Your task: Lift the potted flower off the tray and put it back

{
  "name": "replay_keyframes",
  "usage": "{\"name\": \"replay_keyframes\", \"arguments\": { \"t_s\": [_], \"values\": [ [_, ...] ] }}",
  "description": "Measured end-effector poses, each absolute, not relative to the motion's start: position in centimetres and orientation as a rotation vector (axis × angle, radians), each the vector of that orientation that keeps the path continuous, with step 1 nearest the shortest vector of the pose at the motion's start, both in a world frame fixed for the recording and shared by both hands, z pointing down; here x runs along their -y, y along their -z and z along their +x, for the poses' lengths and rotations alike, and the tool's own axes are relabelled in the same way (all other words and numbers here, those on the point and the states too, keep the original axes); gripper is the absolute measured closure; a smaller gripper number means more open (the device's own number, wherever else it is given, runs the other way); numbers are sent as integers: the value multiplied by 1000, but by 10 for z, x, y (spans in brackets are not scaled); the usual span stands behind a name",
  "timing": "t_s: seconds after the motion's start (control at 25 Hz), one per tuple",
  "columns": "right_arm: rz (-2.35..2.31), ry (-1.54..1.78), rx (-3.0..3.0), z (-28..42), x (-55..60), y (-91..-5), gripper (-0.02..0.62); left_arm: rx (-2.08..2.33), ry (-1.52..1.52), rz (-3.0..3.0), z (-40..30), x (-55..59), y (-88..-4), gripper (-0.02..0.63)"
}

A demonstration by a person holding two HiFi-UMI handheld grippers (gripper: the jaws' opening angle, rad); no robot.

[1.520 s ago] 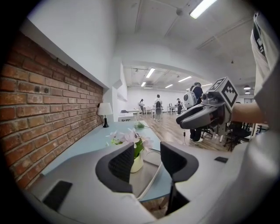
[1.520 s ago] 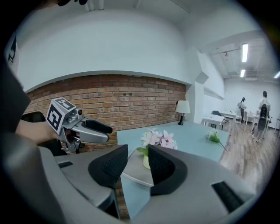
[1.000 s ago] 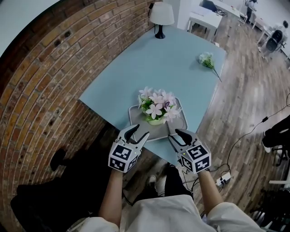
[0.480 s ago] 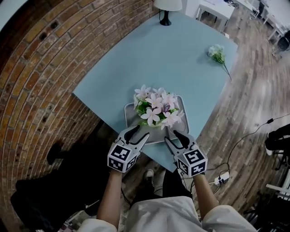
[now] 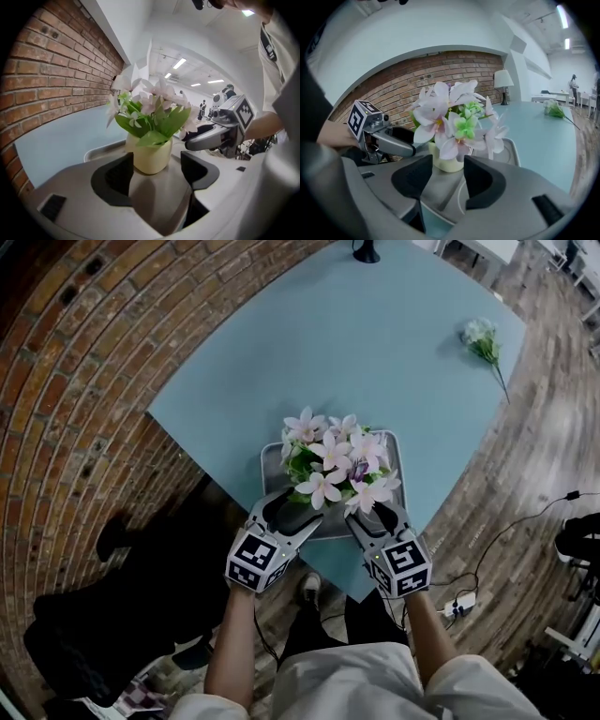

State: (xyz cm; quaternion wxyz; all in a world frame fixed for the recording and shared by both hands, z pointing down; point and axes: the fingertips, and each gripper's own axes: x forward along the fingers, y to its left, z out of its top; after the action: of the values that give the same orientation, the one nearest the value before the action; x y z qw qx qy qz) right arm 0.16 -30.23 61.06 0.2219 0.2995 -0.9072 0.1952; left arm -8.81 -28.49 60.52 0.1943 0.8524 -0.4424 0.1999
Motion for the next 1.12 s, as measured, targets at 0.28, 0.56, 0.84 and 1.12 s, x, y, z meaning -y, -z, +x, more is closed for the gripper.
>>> {"name": "replay_keyframes", "arguments": {
  "t_s": [0.28,0.56,0.84,1.12],
  "values": [
    [640,-381,2524,-11,309,-621,311,1187,-657,2431,-80,303,-621,221],
    [537,-364,2567,-20,323,-622,294,1168,-643,2451,-77,319,-624,214],
    [456,-364,2568,-25,328,-631,279,1170,-594,2437,-72,322,-625,212],
    [408,-509,2595,-26,325,-639,321,1218,-510,2394,-73,322,-628,220]
  ]
}}
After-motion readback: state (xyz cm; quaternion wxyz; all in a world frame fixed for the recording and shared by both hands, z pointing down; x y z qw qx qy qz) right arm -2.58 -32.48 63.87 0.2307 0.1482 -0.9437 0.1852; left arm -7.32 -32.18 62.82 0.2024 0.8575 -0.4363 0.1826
